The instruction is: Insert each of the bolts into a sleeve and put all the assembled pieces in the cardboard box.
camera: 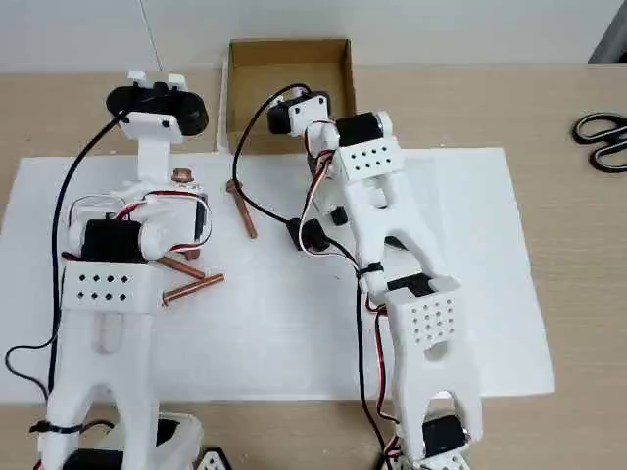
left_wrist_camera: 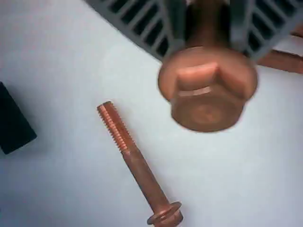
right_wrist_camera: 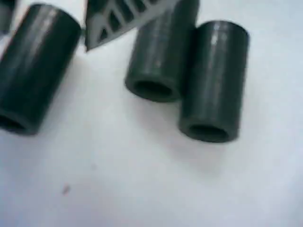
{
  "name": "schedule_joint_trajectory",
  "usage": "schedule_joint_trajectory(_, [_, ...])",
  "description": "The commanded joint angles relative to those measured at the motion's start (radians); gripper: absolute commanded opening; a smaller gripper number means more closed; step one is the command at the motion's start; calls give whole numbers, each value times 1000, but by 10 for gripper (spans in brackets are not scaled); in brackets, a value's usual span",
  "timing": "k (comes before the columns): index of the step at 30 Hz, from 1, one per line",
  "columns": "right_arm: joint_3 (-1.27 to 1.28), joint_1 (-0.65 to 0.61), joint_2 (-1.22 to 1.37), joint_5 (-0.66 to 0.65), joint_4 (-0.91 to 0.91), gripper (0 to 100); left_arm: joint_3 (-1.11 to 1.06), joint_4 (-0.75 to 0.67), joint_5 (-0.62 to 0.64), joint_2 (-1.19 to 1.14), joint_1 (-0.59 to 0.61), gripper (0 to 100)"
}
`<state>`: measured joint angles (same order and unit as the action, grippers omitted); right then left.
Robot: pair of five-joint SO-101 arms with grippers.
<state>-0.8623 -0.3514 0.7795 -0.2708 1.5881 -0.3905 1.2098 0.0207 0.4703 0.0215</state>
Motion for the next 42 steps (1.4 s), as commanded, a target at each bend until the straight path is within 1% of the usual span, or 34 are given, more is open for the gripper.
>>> schedule_joint_trajectory(1, [-38,12,-5,11,8,146,5,-25,-9,5,0,5])
schedule_joint_trajectory(11, [-44,4,81,9,-16,140,5,-20,-9,5,0,5])
schedule_joint_trajectory(23, [-44,10,99,3,-54,139,4,-25,-9,5,0,5])
schedule_joint_trajectory(29, [-44,10,105,3,-65,139,-61,-68,-9,5,0,5])
schedule_joint_trajectory(36, [-44,12,148,3,-65,136,-65,-68,-9,6,0,5])
schedule_joint_trajectory(40, [-44,8,148,3,-65,60,-65,-68,-11,6,0,5])
schedule_joint_trajectory(42, [-44,10,148,2,-65,42,-65,-68,-11,6,0,5])
